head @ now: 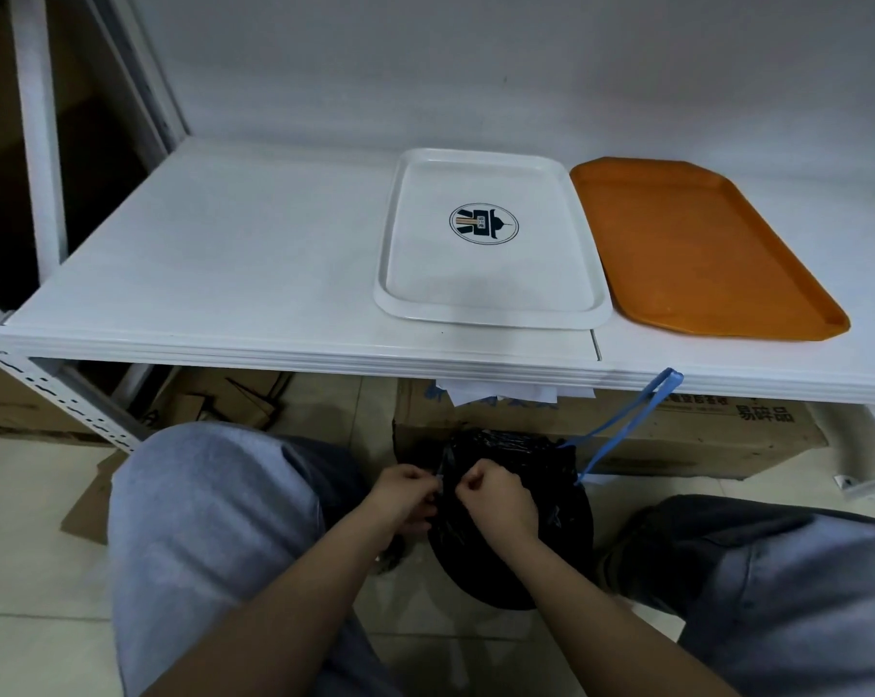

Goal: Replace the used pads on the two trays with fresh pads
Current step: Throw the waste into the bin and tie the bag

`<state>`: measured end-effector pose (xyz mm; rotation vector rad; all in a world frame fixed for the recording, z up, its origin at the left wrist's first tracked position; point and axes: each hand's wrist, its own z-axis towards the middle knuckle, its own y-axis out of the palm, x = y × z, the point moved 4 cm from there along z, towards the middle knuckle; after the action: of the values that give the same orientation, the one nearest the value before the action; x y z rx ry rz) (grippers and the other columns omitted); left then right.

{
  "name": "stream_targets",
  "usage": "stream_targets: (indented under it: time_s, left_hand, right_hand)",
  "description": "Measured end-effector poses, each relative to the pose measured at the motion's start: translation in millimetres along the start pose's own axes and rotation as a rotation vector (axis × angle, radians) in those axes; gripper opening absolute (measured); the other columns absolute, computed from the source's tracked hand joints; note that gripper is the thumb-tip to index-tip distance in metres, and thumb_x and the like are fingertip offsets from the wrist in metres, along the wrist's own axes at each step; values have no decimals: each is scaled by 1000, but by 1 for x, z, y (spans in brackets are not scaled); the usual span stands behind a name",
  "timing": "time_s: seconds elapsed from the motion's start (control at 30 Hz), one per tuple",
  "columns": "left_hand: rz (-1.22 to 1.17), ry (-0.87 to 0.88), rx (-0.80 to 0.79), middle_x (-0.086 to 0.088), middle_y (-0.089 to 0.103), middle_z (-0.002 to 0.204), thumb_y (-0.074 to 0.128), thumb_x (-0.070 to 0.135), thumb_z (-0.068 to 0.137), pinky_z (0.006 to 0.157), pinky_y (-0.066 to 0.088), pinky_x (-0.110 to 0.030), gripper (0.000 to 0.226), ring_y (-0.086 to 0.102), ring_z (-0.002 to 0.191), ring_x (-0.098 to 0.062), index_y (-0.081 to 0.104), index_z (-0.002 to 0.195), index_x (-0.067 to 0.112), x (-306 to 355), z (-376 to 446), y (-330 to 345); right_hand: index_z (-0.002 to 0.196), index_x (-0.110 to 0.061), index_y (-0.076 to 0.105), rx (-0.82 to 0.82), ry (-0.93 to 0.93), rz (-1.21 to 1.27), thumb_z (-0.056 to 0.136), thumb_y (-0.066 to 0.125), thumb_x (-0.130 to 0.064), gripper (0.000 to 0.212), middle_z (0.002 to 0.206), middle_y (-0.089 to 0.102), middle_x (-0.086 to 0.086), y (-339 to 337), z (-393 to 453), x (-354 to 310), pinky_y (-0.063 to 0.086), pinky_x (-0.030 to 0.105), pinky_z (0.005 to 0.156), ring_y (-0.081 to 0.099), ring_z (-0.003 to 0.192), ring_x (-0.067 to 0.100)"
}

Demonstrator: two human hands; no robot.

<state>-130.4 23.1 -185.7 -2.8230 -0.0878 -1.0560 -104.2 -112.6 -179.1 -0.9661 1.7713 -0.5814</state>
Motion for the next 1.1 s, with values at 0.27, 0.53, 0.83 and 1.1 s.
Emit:
stream_targets:
  time_s: [0.27, 0.53, 0.83, 1.1]
  left_hand:
    - [-146, -78, -37, -3, 53, 68, 59, 14, 92, 63, 53, -30, 4, 53, 60, -13, 56, 89, 12, -3, -1, 0]
    - [-240, -91, -30, -5, 64, 80, 48, 23, 97, 67, 52, -30, 22, 61, 75, -16, 62, 88, 9, -2, -4, -3]
    - [454, 351, -129, -8, 9, 153, 73, 15, 78, 110, 30, -35, 100, 20, 141, -25, 7, 152, 21, -7, 5, 1]
    - [344, 581, -121, -8, 38, 139, 78, 32, 71, 107, 31, -25, 60, 33, 134, -20, 48, 123, 29, -7, 22, 21]
  right_hand:
    - [83, -27, 49, -12, -285, 133, 93, 48, -13, 17, 88, 51, -9, 5, -7, -9, 48, 42, 73, 55, 78, 16]
    - [94, -20, 65, -111, -92, 139, 87, 55, -49, 32, 101, 53, -3, 10, -1, -7, 42, 30, 71, 57, 91, 18]
    - [68, -33, 67, -123, -117, 474, 89, 61, -20, 25, 99, 66, 7, 3, 1, -13, 45, 24, 79, 61, 91, 15]
    - [75, -12, 67, -237, -123, 647, 92, 56, -16, 20, 107, 51, 8, -22, -7, -18, 37, 15, 74, 54, 94, 8]
